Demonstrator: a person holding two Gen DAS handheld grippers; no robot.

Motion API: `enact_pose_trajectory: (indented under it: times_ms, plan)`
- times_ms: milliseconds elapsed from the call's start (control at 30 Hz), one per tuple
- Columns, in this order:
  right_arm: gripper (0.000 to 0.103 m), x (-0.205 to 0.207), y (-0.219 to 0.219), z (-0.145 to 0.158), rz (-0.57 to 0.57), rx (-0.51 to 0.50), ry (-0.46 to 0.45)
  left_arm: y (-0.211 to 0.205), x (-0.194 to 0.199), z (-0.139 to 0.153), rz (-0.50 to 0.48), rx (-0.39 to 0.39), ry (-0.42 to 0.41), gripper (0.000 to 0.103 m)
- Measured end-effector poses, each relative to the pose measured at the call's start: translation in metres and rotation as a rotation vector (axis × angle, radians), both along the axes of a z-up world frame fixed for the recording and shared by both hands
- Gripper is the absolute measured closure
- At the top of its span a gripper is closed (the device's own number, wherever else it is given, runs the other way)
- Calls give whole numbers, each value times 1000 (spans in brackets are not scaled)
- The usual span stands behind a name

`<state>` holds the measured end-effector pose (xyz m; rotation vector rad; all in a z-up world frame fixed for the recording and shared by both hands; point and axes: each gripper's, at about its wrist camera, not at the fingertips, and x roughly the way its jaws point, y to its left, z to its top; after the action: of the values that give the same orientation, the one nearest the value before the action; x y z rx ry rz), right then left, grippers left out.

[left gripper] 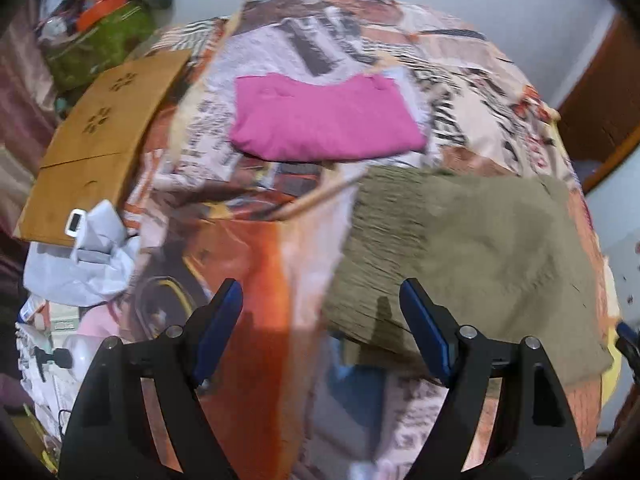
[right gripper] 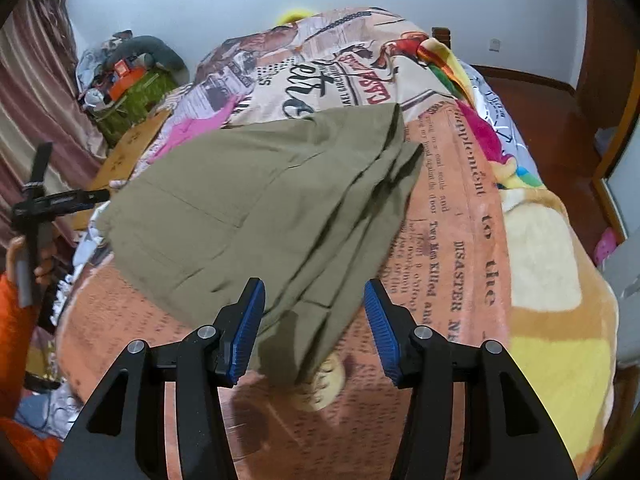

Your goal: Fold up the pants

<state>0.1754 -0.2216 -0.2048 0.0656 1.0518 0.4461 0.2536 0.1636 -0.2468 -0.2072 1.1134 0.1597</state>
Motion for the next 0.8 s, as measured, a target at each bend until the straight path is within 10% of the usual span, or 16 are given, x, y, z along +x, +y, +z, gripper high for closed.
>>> enact_pose_trajectory:
  times_ms: [333, 433, 800]
  plan:
    - [66, -7, 19, -26, 93, -28, 49, 21, 18, -82, 86, 49, 190, 26]
    - [92, -4, 19, -34, 109, -135, 35, 19, 11, -76, 73, 34, 165, 26]
    - [92, 10, 0, -51, 91, -251, 30, -20, -5, -55, -55, 39, 141, 26]
